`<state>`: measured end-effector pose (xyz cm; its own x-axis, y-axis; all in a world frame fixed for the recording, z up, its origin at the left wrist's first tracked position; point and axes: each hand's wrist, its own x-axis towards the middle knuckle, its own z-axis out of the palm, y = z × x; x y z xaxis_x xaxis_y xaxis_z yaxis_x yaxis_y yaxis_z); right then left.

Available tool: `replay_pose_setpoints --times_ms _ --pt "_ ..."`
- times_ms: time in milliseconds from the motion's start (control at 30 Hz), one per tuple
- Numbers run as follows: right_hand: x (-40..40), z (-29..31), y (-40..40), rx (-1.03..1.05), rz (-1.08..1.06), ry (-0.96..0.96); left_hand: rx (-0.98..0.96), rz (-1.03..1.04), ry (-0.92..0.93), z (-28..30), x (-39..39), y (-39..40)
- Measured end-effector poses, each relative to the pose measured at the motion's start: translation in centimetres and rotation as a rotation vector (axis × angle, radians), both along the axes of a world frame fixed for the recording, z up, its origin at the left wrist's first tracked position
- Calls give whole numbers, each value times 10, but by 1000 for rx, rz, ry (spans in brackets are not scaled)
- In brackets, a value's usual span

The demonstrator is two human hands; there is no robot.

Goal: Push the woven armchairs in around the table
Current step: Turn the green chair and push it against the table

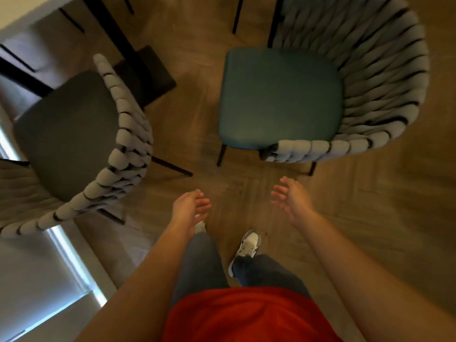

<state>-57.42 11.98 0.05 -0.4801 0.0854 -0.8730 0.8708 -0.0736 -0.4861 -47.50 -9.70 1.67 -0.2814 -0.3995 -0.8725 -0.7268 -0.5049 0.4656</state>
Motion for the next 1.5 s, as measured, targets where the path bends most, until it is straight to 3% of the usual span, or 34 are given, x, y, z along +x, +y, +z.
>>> replay_pose_setpoints --times_ms 433,833,1200,1500 --pt "-70 -2 164 46 -242 18 48 -351 -22 -3 -146 180" --pt "-208 2 279 54 -222 -7 -29 -492 -23 -4 -278 295" --pt "-314 -7 366 14 -73 -9 -63 -313 -45 -2 -351 370" --pt "-403 0 425 -10 221 11 -72 -97 -68 4 -370 441"
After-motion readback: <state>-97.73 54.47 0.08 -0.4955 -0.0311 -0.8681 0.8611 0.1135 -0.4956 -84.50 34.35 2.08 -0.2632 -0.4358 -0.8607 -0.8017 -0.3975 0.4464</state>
